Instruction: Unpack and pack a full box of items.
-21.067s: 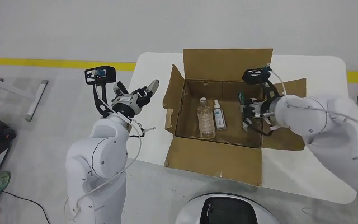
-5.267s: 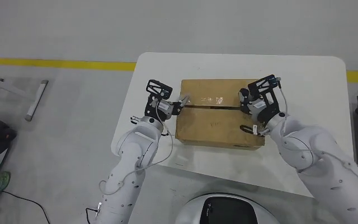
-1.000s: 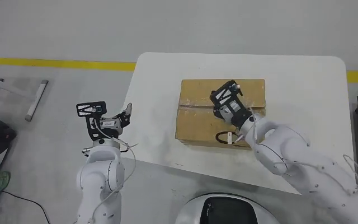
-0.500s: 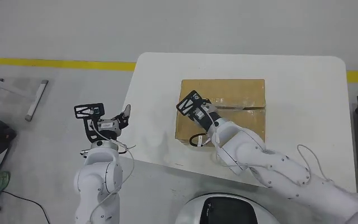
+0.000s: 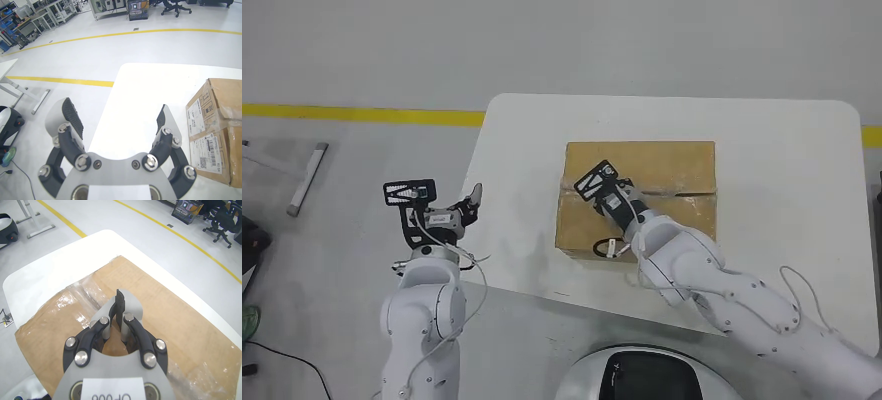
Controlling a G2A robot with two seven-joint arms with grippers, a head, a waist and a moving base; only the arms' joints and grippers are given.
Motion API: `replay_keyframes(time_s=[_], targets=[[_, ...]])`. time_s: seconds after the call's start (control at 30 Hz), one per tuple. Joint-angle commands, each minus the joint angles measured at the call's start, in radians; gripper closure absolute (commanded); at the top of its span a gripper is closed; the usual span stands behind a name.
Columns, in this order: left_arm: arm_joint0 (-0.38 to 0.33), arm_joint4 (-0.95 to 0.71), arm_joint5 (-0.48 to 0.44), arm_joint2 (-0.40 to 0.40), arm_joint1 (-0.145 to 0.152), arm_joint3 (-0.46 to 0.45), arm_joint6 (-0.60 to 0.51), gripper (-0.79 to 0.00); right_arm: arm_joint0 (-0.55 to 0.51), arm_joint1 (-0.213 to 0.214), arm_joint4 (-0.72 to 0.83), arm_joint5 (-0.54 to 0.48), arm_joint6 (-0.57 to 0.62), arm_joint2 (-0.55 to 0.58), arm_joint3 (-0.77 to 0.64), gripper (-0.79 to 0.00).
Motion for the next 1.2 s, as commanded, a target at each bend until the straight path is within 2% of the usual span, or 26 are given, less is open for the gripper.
replay_keyframes(time_s=[0.0,0.47,0.8,1.17], targets=[[-0.006,0.000,0.000,0.004,0.000,0.004,0.000,-0.785,-0.010,-0.001,-0.005,-0.010,-0.001,0.013,0.001,0.000],[-0.034,0.003,-0.004,0.021,0.001,0.023,-0.005,-0.785,-0.145,0.016,-0.044,-0.087,-0.010,0.166,-0.086,0.000],[-0.048,0.006,-0.006,0.036,0.001,0.035,-0.007,-0.785,-0.272,0.040,-0.126,-0.194,-0.063,0.286,-0.126,0.000],[-0.059,0.007,-0.001,0.050,0.001,0.044,-0.007,-0.785,-0.349,0.050,-0.180,-0.264,-0.102,0.373,-0.168,0.000]])
